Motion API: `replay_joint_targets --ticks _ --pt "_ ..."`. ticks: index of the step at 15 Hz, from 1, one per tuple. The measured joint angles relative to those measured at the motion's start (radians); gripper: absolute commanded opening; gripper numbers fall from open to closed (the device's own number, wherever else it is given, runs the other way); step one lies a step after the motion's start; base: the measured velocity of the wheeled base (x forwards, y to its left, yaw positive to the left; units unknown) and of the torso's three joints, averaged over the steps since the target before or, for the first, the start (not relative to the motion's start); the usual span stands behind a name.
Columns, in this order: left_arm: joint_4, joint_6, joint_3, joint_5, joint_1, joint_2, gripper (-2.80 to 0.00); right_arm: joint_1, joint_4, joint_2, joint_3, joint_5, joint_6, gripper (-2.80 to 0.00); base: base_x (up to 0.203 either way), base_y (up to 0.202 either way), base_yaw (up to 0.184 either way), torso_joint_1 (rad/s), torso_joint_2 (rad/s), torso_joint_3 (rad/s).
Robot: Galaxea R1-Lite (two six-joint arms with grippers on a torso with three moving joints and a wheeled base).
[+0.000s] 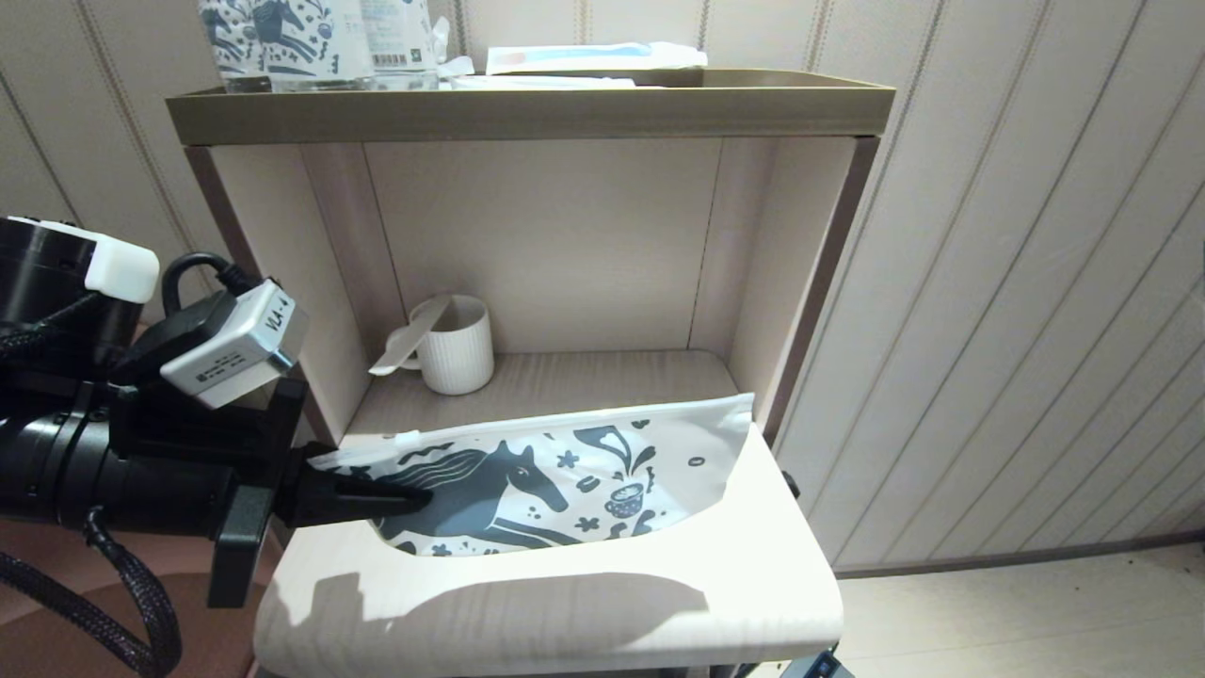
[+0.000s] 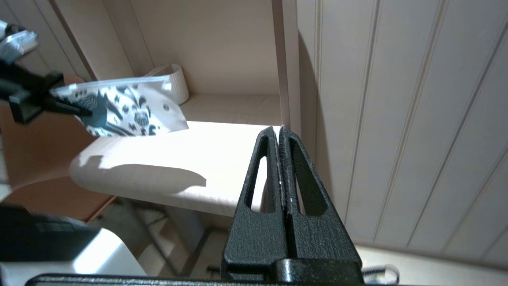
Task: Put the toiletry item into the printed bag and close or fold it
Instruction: Pick up the storage bag
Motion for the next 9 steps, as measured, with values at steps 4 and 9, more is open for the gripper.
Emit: replay_joint_targets --ticks 4,9 --pt "0.015 0.008 -0.043 0.061 -0.002 0.012 -2.80 0.001 0.222 0.435 -0.354 0.021 -0.033 -2.80 0.000 0.000 0.000 0.000 0.00 0.000" --pt "0.239 0.079 -0.294 0.167 -0.093 0.071 -2.80 0.196 0.481 0.833 -0.753 -0.003 -0.075 -2.80 0.000 0.000 0.000 0.000 0.00 0.000"
